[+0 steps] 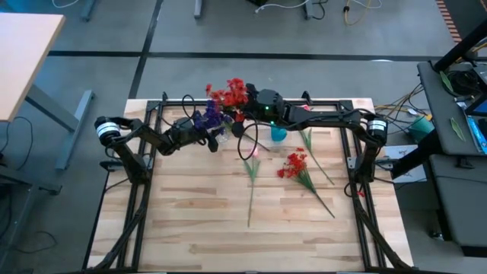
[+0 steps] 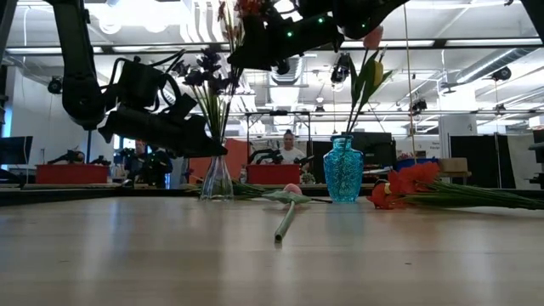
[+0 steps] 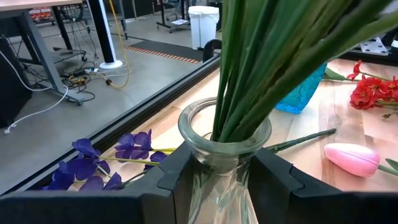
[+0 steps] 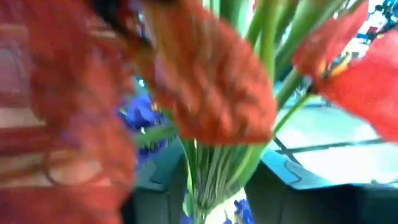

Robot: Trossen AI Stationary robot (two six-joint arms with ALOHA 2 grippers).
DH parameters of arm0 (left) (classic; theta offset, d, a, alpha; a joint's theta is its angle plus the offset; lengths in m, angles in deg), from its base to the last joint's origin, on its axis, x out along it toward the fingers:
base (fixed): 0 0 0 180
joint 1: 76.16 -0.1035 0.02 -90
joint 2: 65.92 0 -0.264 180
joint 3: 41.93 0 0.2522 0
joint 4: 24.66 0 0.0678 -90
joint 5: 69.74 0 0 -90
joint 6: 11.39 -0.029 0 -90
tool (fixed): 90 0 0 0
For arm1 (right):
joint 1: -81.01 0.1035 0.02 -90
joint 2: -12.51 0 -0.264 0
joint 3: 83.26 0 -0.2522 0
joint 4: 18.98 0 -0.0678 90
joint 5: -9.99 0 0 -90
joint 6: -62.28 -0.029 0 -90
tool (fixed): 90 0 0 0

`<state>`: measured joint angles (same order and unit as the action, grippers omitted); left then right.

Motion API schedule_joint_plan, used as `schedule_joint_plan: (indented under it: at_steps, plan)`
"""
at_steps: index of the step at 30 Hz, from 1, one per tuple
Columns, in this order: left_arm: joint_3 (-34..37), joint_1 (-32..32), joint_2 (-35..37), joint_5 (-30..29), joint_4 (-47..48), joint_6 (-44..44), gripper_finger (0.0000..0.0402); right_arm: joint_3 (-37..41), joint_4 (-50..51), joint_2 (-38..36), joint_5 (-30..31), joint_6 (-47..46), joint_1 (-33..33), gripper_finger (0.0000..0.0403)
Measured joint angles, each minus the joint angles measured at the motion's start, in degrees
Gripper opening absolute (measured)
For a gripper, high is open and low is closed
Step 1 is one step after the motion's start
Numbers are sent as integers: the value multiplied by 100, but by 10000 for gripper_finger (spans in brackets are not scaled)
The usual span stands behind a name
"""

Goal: Sort flowers into vase by color
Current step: Put the bottom red flowers into the transparent vase

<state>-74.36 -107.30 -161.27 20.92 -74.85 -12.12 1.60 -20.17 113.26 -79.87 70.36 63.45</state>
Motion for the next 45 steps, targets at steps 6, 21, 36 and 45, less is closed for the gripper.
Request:
schedule_joint_plan:
  at_steps: [6, 21, 36, 45]
  plan:
    - [2, 0, 0, -6, 4, 20, 110, -110, 480, -112, -2, -63, 0, 197]
    - [4, 0, -2, -4, 13, 24, 110, -173, 538, -199, -4, -141, 0, 64]
    - [4, 0, -2, 52, 14, 21, 110, -173, 453, -130, -13, -101, 0, 18]
    - [7, 4, -4, 191, 18, 17, 110, -173, 260, 120, -14, -124, -7, 17]
